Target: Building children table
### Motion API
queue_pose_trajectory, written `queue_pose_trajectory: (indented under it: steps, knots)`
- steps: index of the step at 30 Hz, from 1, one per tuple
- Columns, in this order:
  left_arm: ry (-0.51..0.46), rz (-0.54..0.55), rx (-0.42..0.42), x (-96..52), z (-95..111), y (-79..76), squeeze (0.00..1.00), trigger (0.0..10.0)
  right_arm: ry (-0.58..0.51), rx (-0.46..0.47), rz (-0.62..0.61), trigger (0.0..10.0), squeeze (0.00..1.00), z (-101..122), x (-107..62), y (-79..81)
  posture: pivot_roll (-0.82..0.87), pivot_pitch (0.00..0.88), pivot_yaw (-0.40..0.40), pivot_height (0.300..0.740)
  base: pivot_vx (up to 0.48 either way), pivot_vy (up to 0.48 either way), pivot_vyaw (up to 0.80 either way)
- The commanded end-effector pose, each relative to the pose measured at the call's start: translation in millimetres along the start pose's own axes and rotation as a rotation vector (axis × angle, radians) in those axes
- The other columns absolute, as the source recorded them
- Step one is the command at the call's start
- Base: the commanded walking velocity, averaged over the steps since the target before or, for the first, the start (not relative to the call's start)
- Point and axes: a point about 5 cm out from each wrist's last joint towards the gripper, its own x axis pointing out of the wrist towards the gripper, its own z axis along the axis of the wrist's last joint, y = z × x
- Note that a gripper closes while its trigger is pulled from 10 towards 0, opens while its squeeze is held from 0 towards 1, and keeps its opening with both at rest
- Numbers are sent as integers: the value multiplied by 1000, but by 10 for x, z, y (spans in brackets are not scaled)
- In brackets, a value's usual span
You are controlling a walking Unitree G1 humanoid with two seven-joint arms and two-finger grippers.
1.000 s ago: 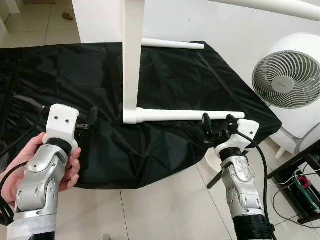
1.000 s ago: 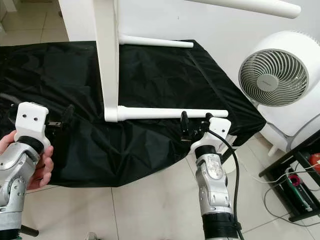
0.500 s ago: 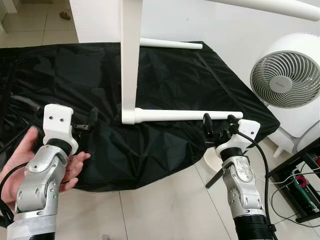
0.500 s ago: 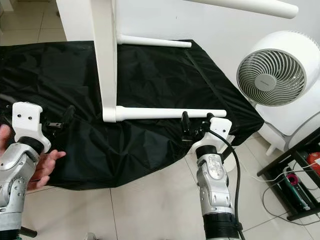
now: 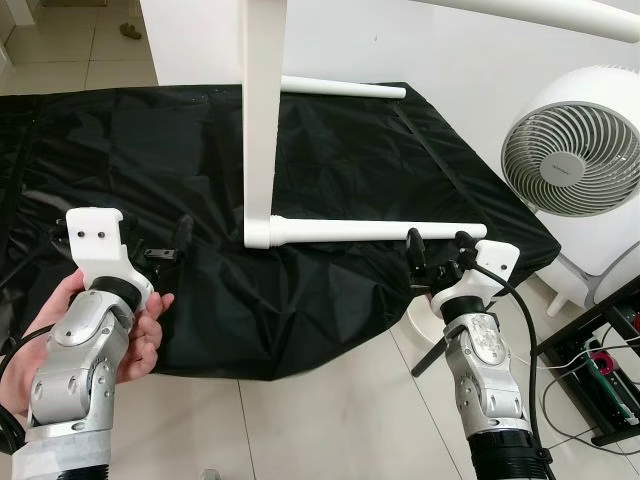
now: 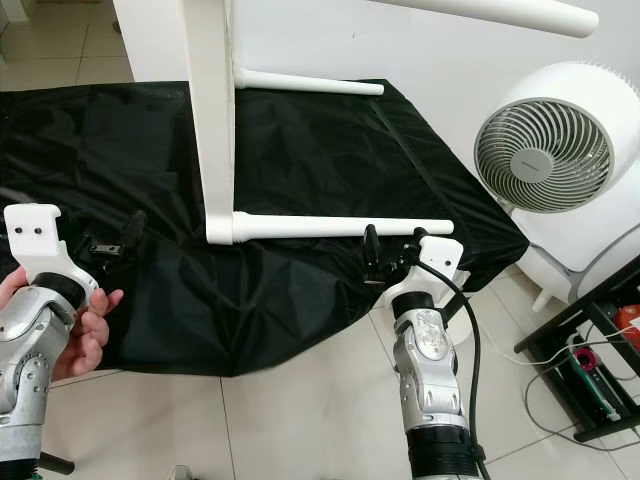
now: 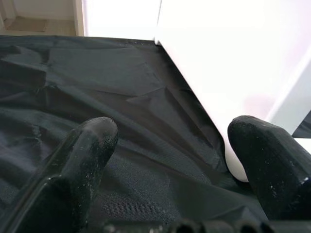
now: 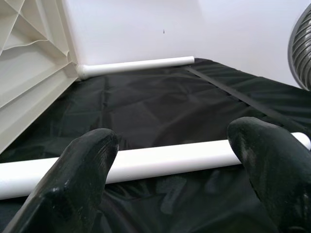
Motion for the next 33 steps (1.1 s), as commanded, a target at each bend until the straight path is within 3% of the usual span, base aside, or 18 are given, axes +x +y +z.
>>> queue_pose_trajectory:
  steps: [1,33]
  knots:
    - [3,26,14,-15,-10,5,0,10000,8,-18,-20,10000,0,-22,-15,-59,136,107,-74,740,0,0,0]
    - [-5,37,27,-21,16,32,0,10000,3,-24,-27,10000,0,-24,12,-75,147,115,-77,740,0,0,0]
